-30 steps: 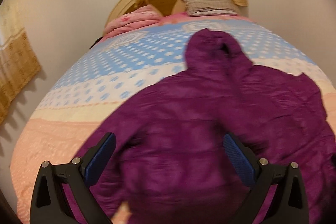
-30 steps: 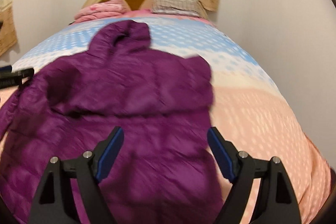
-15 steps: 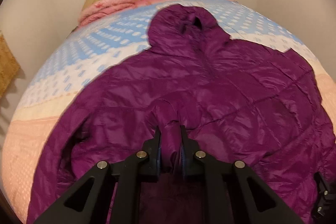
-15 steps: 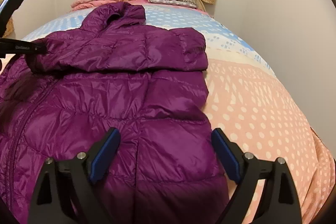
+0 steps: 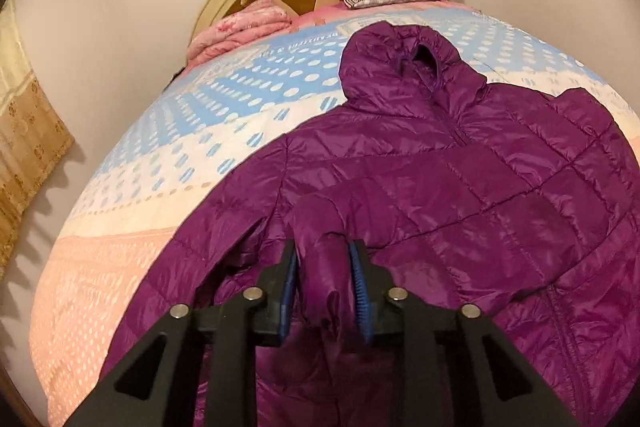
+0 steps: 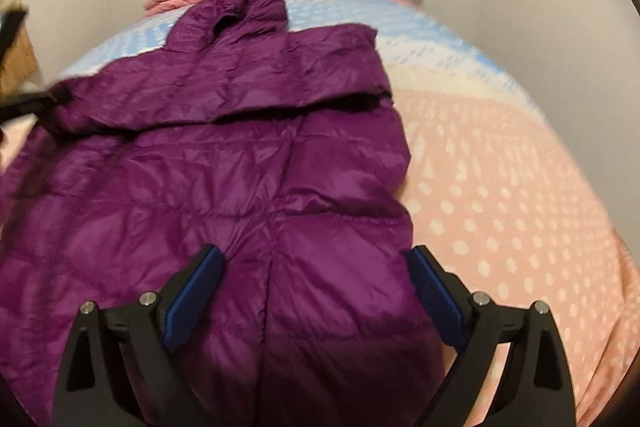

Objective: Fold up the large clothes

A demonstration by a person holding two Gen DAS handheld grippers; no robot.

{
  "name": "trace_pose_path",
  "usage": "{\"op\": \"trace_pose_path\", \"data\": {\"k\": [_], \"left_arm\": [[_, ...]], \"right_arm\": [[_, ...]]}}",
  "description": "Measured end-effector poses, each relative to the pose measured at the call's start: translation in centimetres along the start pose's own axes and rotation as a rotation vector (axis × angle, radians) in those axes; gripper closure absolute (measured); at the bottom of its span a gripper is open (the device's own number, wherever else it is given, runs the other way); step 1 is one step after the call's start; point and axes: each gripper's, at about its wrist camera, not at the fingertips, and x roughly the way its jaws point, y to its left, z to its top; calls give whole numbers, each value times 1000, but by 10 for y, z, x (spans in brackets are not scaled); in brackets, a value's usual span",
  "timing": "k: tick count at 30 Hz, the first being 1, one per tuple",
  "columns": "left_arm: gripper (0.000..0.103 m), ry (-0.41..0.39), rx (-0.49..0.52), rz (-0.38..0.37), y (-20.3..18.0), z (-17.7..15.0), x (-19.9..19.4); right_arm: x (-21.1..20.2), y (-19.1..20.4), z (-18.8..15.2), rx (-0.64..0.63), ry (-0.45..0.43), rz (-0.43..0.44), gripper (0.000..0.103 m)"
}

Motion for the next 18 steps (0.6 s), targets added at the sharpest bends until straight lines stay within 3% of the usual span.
{"op": "trace_pose_path", "data": {"k": [2,4,5,9,12,15,18], "left_arm": [[64,-68,0,17,2,-1,-11],[17,-148,-26,38,6,0,-22],[11,-168,-37,38,7,1,-25],[9,-149,-37,37,-1,7,-15],[9,-77,-20,94,-8,7,8],[9,-22,-39,124,-3,1,30],[9,12,-57,96,5,-8,48]], "right_arm": [[-23,-8,14,2,-42,13,9],[-37,-15,32,-3,-78,5,9],[-39,-18,43,-3,-88,2,9],[-17,-23,82,6,-144,-41,18],[26,-14,103,-20,-143,-14,40],[70,-5,105,-77,-115,-56,42],[90,-14,94,-19,-47,3,41]]}}
